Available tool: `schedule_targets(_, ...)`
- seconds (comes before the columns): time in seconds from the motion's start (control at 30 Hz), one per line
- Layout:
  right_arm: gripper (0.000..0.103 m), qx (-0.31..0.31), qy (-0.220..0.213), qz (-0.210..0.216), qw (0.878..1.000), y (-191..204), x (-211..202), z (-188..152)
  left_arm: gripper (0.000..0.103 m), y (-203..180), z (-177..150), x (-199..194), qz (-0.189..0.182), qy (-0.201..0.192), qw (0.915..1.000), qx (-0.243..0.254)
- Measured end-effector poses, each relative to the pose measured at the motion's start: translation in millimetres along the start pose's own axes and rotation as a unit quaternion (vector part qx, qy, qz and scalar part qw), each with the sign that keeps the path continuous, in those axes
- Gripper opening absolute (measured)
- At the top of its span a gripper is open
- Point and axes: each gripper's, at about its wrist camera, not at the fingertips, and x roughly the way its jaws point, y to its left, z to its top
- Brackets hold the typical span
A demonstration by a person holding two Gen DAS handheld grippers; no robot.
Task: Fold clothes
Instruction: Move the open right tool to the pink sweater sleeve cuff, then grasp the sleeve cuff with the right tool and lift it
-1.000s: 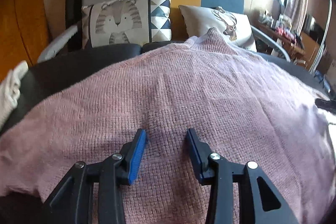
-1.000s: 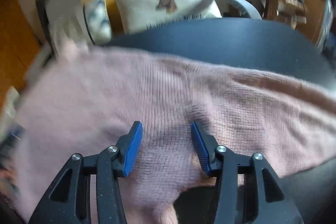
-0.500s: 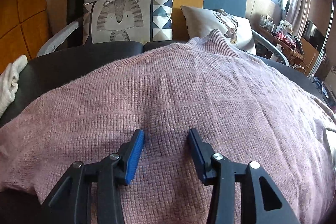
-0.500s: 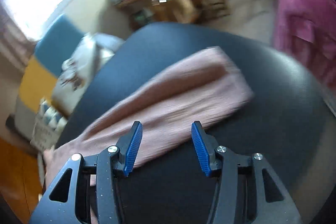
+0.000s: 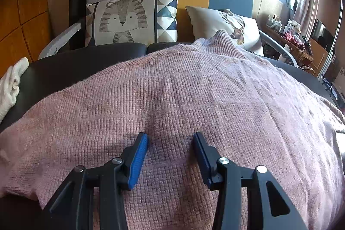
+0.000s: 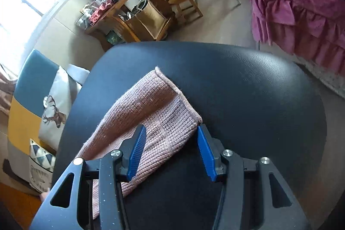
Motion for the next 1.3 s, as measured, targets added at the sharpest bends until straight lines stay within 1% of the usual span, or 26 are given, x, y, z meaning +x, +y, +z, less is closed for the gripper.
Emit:
schedule_targets(0.03, 0.033, -0.007, -0.003, -0.013, 1.000, 2, 2, 0, 0.046, 0, 0, 0, 0.000, 0.000, 1.0000, 0.000)
schedule_targets(0.07, 0.027, -0.009, -0.004, -0.020, 1.000, 2, 4, 1, 0.046, 0, 0, 0, 0.000, 0.000, 1.0000, 0.000)
schedule_targets(0.1, 0.016, -0.002, -0.006, -0.021, 1.000, -1, 6, 2, 0.046, 0, 0, -1, 0.000, 0.000, 1.0000, 0.000)
schedule_targets(0.2, 0.005, 0.044, -0.003, 0.007, 0.999, -14, 6, 3, 0.046, 1, 0, 0, -0.003, 0.000, 1.0000, -0.002)
schedule_targets(0.27, 0.005, 0.089, 0.002, 0.032, 0.996, -23, 8, 5, 0.046, 2, 0, 0, -0.003, 0.000, 1.0000, -0.003)
schedule_targets(0.33, 0.004, 0.114, 0.004, 0.055, 0.992, -25, 5, 5, 0.046, 2, 0, 0, -0.005, 0.000, 1.0000, -0.004)
schedule_targets(0.4, 0.004, 0.115, -0.001, 0.073, 0.991, -18, -2, 4, 0.046, 3, 0, 0, -0.007, 0.000, 1.0000, -0.006)
schedule_targets(0.47, 0.004, 0.103, -0.008, 0.089, 0.991, -4, -13, 4, 0.046, 4, -1, 0, -0.010, 0.000, 0.9999, -0.008)
schedule_targets(0.6, 0.004, 0.054, -0.018, 0.121, 0.991, 41, -37, -1, 0.046, 6, -1, -1, -0.013, 0.000, 0.9999, -0.010)
schedule_targets(0.7, 0.004, 0.003, -0.015, 0.154, 0.988, 88, -54, -11, 0.046, 7, -1, -1, -0.017, 0.000, 0.9998, -0.013)
schedule_targets(0.8, 0.004, -0.048, -0.005, 0.189, 0.981, 141, -70, -28, 0.046, 8, -1, 0, -0.018, 0.000, 0.9997, -0.013)
schedule_targets(0.9, 0.004, -0.099, 0.013, 0.234, 0.967, 199, -84, -53, 0.046, 9, -1, -1, -0.024, 0.000, 0.9995, -0.018)
schedule_targets(0.97, 0.004, -0.140, 0.035, 0.266, 0.953, 244, -94, -80, 0.046, 12, -1, -1, -0.031, 0.001, 0.9992, -0.023)
schedule_targets(1.03, 0.004, -0.170, 0.055, 0.296, 0.938, 282, -104, -108, 0.046, 14, -1, 0, -0.037, 0.001, 0.9989, -0.028)
schedule_targets(1.07, 0.004, -0.185, 0.068, 0.312, 0.930, 302, -106, -126, 0.046, 15, -1, 0, -0.040, 0.001, 0.9987, -0.031)
schedule_targets(1.13, 0.004, -0.217, 0.095, 0.346, 0.908, 343, -110, -166, 0.045, 16, -1, 0, -0.045, 0.001, 0.9984, -0.034)
schedule_targets(1.2, 0.004, -0.244, 0.121, 0.372, 0.887, 376, -112, -203, 0.045, 17, -1, 0, -0.048, 0.001, 0.9981, -0.037)
schedule_targets(1.27, 0.004, -0.285, 0.155, 0.396, 0.859, 411, -113, -255, 0.045, 19, -1, 1, -0.053, 0.001, 0.9977, -0.041)
schedule_targets(1.3, 0.004, -0.309, 0.166, 0.396, 0.848, 422, -110, -281, 0.045, 20, -1, 1, -0.056, 0.001, 0.9974, -0.044)
